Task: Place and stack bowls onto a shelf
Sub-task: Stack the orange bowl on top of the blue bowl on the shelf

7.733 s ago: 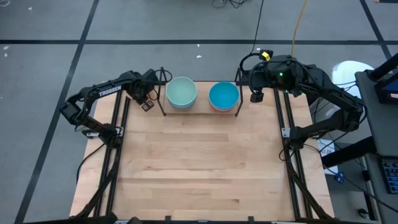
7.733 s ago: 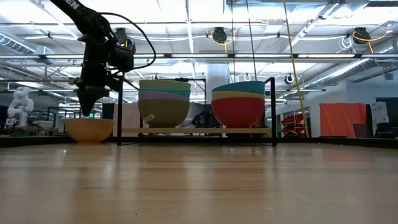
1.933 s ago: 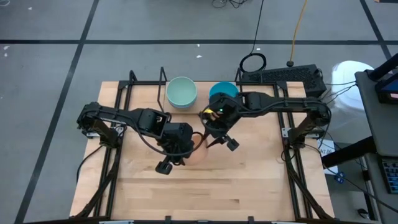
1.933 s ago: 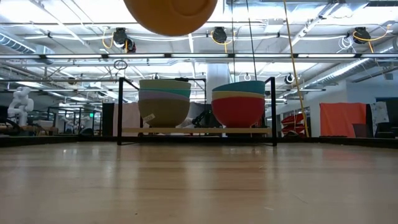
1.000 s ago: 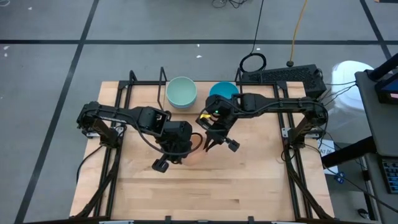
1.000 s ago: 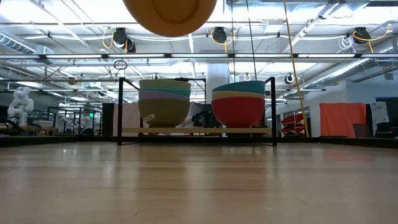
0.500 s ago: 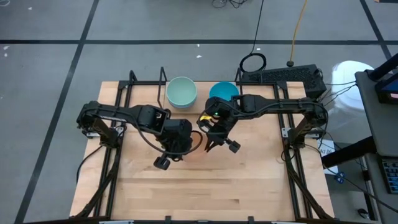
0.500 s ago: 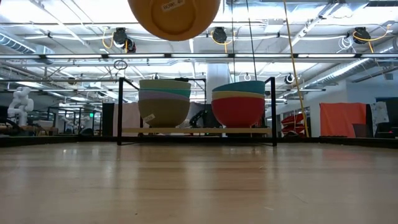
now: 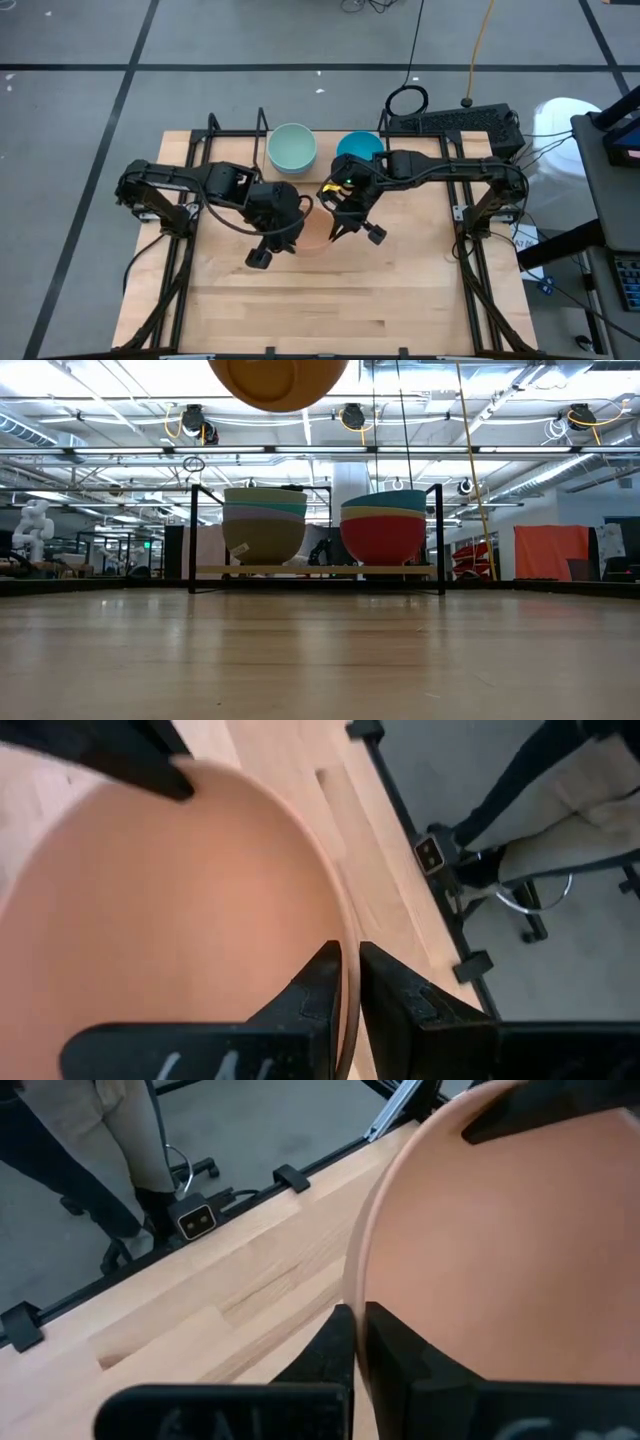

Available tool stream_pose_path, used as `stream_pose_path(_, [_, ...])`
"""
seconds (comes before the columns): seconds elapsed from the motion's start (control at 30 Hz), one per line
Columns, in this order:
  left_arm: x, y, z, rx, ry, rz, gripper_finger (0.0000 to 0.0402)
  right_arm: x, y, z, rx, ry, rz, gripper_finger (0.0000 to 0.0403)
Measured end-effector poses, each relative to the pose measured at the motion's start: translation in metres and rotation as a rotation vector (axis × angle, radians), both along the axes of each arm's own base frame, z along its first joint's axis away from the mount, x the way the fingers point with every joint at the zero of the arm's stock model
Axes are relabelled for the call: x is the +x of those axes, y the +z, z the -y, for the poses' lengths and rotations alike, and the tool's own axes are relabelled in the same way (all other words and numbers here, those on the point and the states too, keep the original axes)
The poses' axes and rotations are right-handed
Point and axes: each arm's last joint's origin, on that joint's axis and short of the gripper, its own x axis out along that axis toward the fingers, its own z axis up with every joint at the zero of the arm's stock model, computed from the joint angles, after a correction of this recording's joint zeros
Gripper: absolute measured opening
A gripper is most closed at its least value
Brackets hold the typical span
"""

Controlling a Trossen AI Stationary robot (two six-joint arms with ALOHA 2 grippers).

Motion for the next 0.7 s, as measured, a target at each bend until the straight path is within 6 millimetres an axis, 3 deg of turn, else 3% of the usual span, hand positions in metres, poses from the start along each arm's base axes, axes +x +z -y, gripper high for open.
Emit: stream_pose_path(0.7, [-0.01,0.016,-0.008,-0.001,-0.004,0.095,0.0037,-0.001,0.0,0.005,-0.013,-0.015,-0.008,0.0001])
